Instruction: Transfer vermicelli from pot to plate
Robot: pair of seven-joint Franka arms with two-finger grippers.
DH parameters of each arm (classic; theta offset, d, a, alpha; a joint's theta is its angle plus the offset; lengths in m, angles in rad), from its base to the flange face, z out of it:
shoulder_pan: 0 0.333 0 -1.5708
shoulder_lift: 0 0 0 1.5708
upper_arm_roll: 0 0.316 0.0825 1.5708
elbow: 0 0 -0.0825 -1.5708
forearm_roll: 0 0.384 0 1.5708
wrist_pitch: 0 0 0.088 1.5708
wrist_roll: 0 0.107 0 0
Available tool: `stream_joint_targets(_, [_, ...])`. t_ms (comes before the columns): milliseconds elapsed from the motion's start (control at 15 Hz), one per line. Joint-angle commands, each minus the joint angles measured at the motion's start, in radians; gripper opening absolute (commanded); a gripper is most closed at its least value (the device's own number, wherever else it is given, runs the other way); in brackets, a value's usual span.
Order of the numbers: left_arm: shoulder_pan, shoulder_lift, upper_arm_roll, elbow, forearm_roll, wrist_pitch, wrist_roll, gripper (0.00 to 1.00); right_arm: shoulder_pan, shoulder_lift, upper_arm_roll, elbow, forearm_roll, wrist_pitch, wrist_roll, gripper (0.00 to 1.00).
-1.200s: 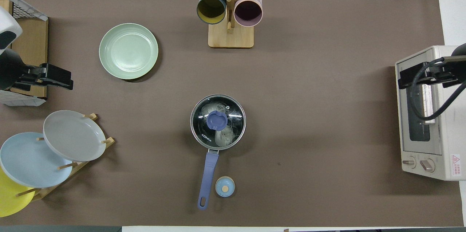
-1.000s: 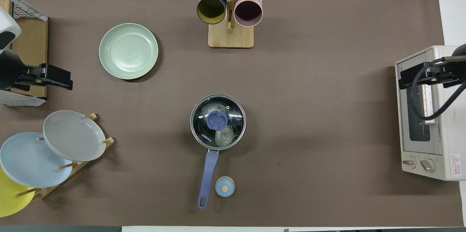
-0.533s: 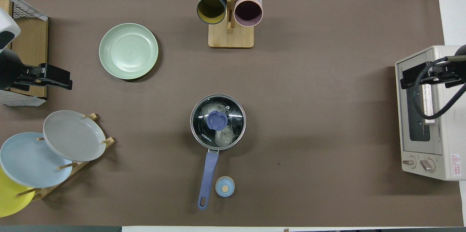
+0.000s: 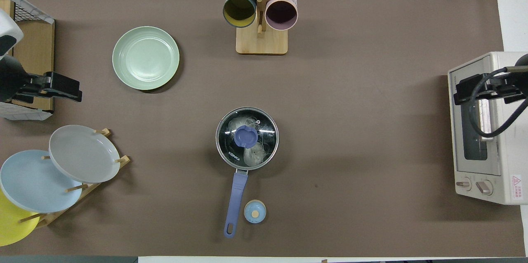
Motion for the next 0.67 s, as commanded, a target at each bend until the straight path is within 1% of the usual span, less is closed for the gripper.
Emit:
stream_joint_targets(0, [0.003,-0.024,-0.003,-0.024,0.026,0.009,-0.010,1.00,0.062,-0.016,0.010,-0.020,0.014,0.024,0.022,1.00])
stream_joint_targets(200, [-0.003,-0.022,-0.003,-0.023,0.026,0.010,-0.011,1.00,0.192,0.002,0.010,-0.016,0.008,0.050,0.166,1.00])
stream_joint_targets(400, [-0.003,-0.022,-0.003,-0.024,0.026,0.010,-0.013,1.00,0.329,0.066,0.010,0.011,0.005,0.080,0.322,1.00])
stream_joint_targets(533, [-0.003,-0.022,-0.003,-0.024,0.026,0.009,-0.011,1.00,0.406,0.116,0.010,0.012,0.007,0.130,0.419,1.00])
stream_joint_targets(600, [-0.003,-0.022,-0.003,-0.024,0.026,0.009,-0.011,1.00,0.464,0.155,0.012,0.018,0.002,0.156,0.483,1.00])
